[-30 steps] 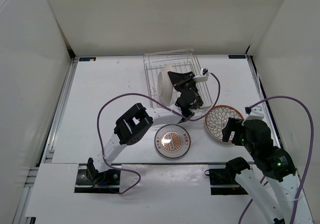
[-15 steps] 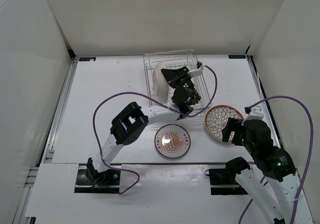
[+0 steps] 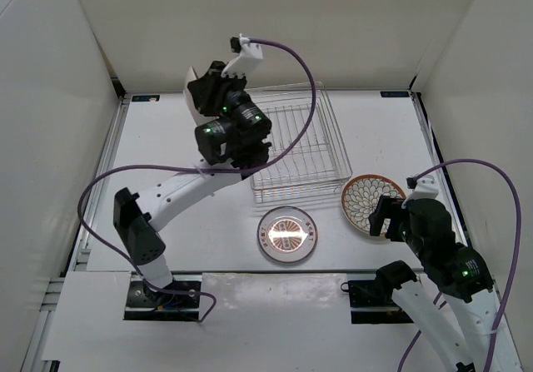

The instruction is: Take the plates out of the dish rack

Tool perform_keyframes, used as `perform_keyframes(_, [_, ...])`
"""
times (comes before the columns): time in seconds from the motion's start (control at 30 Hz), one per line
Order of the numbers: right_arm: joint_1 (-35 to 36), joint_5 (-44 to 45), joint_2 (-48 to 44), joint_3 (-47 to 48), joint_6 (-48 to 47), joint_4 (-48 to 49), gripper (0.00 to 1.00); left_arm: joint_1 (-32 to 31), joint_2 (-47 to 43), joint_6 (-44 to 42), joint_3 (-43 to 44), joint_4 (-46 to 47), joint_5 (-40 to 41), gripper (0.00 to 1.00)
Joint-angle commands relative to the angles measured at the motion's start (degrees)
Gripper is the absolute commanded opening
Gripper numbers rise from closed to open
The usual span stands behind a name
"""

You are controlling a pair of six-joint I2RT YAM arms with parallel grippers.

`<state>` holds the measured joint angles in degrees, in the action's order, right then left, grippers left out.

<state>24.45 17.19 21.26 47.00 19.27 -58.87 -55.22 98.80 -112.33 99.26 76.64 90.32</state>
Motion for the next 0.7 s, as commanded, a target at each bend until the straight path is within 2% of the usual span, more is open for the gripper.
perform_keyframes(0.0, [0.25, -0.4, -0.86, -0.25, -0.55, 2.27, 0.86, -2.25, -1.42, -21.27, 1.11, 2.9, 1.96, 0.0])
perform_keyframes(0.07, [0.25, -0.67, -0.87, -0.33, -0.9, 2.44, 0.84, -5.84, -2.29, -24.5, -0.72, 2.9, 2.14, 0.0])
perform_keyframes(0.13, [0.16, -1.02, -1.3, -0.77, -0.72, 2.62, 0.84, -7.17, -6.4, -20.32, -6.69, -4.55, 2.05, 0.0])
perform_keyframes(0.23, [0.08, -1.46, -1.65, -1.39, -0.81, 3.32, 0.84, -8.41, -12.11, -20.29, -10.84, -3.96, 2.14, 0.0])
perform_keyframes(0.3, [0.08, -1.28, -1.39, -1.3, -0.72, 3.15, 0.84, -11.82, -16.16, -21.94, -13.99, -3.52, 1.35, 0.0])
perform_keyframes(0.33, [0.16, -1.46, -1.48, -1.3, -0.9, 3.32, 0.84, -13.06, -16.97, -24.31, -14.01, 2.92, 1.52, 0.0])
perform_keyframes(0.37, [0.16, -1.37, -1.31, -1.39, -0.98, 3.41, 0.84, -17.25, -19.24, -25.82, -13.14, 2.81, 1.87, 0.0])
perform_keyframes(0.43, [0.08, -1.72, -1.13, -1.56, -0.81, 3.5, 0.84, -20.79, -21.36, -24.69, -12.6, 2.9, 0.47, 0.0])
perform_keyframes(0.47, [0.25, -1.81, -0.69, -1.56, -0.9, 3.33, 0.84, -28.03, -23.98, -23.99, -11.65, 2.73, 0.03, 0.0])
perform_keyframes(0.53, [0.25, -1.81, -0.43, -1.39, -1.07, 3.41, 0.84, -32.73, -25.58, -20.31, -9.54, -0.34, -1.99, 0.0])
perform_keyframes(0.57, [0.16, -1.81, -0.08, -1.3, -1.07, 3.41, 0.84, -40.41, -28.38, -16.9, -9.18, -3.31, -3.47, 0.0])
perform_keyframes(0.63, [0.25, -2.07, 0.1, -1.39, -1.16, 3.33, 0.84, -44.08, -32.16, -8.11, -12.23, -11.75, -6.37, 0.0])
perform_keyframes(0.67, [0.16, -1.9, 0.1, -1.39, -1.07, 3.41, 0.84, -48.62, -35.4, -1.12, -13.64, -22.65, -7.52, 0.0])
